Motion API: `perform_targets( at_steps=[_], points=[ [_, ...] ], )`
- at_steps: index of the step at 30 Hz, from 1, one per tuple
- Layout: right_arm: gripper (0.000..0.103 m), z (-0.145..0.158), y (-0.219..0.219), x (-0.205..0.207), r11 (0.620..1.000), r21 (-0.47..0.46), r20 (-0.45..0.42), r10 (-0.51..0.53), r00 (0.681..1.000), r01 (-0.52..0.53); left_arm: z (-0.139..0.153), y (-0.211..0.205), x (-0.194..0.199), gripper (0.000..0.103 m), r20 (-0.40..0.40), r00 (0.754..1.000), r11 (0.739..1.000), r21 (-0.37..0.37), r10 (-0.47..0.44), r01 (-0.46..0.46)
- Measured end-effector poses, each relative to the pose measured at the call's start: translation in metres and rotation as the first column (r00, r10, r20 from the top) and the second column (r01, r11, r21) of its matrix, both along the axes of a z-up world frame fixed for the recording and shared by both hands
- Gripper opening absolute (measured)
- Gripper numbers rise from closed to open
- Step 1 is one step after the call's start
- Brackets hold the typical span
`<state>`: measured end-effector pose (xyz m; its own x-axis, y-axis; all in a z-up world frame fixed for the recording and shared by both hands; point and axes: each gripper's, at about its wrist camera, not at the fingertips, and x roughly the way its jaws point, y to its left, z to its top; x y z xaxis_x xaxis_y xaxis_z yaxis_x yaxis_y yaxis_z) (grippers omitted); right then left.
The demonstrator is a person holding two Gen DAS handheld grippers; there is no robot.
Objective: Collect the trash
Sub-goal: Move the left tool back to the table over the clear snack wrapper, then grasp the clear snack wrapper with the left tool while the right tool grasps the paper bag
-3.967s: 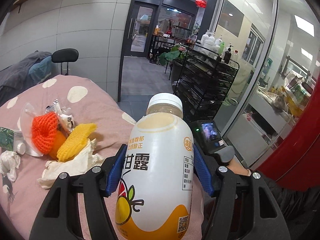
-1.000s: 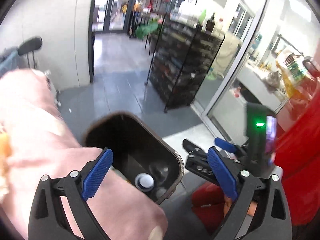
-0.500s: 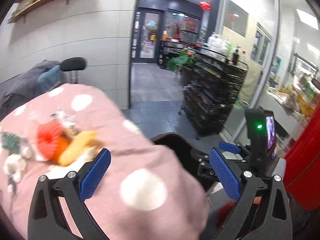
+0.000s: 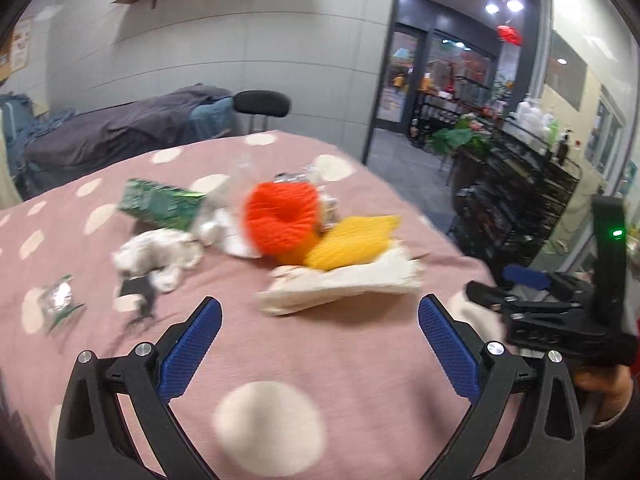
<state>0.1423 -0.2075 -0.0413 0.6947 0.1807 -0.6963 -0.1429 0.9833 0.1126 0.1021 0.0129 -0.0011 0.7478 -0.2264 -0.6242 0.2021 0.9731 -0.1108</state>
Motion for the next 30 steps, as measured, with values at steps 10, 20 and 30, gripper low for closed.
perform_targets(
  at_steps=[10, 20, 30],
  points=[
    [0.086, 0.005, 0.037, 0.002, 0.996, -0.002, 0.004, 0.087, 0.996, -0.087, -0.016, 0.126, 0.019, 0.097, -0.105, 0.96, 0.961, 0.126, 0.258, -0.244],
    [0.086, 0.002, 0.042, 0.001, 0.995, -0.003, -0.01, 0.096, 0.995, -0.096, -0.04, 0.216, 0.059, 0.094, -0.25, 0.84, 0.875, 0.072, 0.481, -0.479],
    [0.086, 0.006, 0.055, 0.009, 0.986, -0.033, 0.01, 0.162, 0.987, -0.162, -0.066, 0.236, 0.088, 0.065, -0.337, 0.803, 0.864, 0.072, 0.492, -0.499]
  ],
)
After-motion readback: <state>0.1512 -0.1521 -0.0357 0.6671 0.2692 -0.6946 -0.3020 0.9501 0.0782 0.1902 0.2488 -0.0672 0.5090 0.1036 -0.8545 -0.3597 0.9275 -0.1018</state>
